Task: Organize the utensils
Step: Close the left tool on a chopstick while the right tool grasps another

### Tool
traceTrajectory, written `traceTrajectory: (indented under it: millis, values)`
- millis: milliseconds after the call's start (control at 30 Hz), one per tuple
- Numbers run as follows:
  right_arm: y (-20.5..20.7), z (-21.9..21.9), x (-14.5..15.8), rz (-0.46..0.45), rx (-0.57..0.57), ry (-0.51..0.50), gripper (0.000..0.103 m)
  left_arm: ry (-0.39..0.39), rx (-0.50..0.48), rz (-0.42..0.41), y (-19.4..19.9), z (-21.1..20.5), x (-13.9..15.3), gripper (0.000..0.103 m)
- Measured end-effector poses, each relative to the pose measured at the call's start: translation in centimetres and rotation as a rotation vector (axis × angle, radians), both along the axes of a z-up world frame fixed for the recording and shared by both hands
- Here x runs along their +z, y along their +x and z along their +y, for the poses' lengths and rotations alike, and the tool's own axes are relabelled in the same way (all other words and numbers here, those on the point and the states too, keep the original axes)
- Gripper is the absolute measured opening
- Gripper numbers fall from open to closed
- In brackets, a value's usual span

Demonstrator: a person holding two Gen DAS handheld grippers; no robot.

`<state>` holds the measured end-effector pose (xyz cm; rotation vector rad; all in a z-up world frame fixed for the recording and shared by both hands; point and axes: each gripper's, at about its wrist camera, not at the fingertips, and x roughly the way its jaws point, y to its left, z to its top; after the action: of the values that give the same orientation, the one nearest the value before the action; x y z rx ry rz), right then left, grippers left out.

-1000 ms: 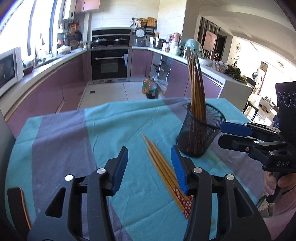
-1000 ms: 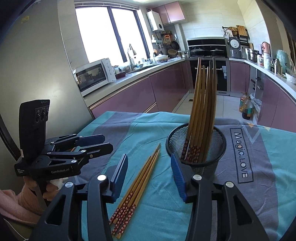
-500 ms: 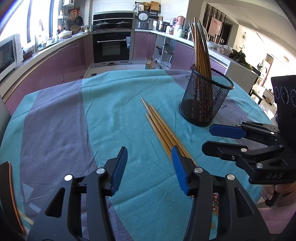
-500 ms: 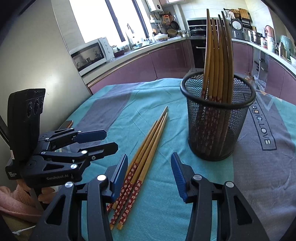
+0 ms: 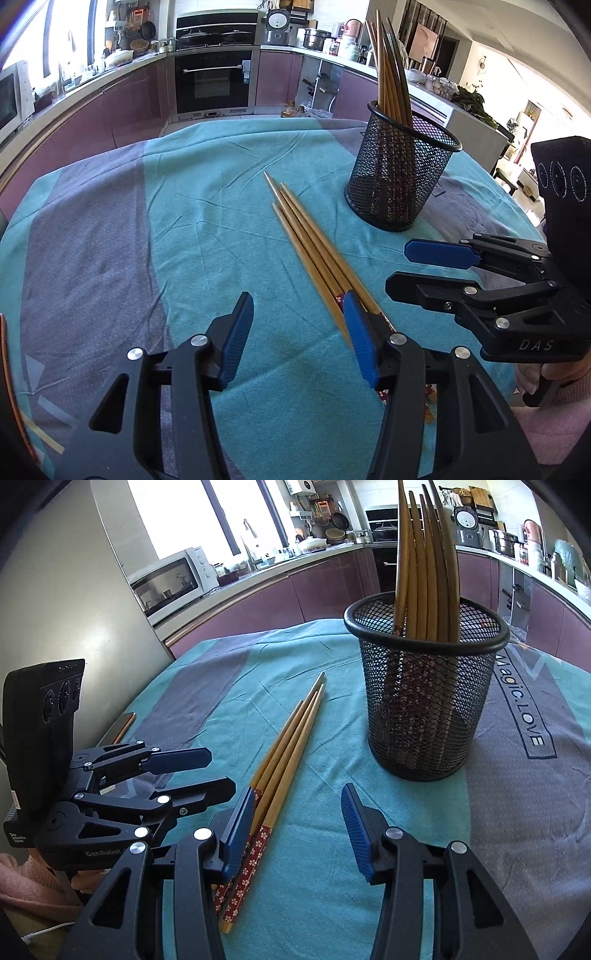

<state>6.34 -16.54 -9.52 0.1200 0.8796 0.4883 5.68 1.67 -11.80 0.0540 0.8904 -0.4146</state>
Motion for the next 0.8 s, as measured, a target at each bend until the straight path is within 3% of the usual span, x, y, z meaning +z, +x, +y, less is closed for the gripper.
traceTrajectory:
  millis: [800]
  values:
    - [0.4, -0.4, -0.6, 0.011, 0.000, 0.007, 0.046, 0.049, 0.009, 0.022, 1.3, -1.8, -1.4, 0.050]
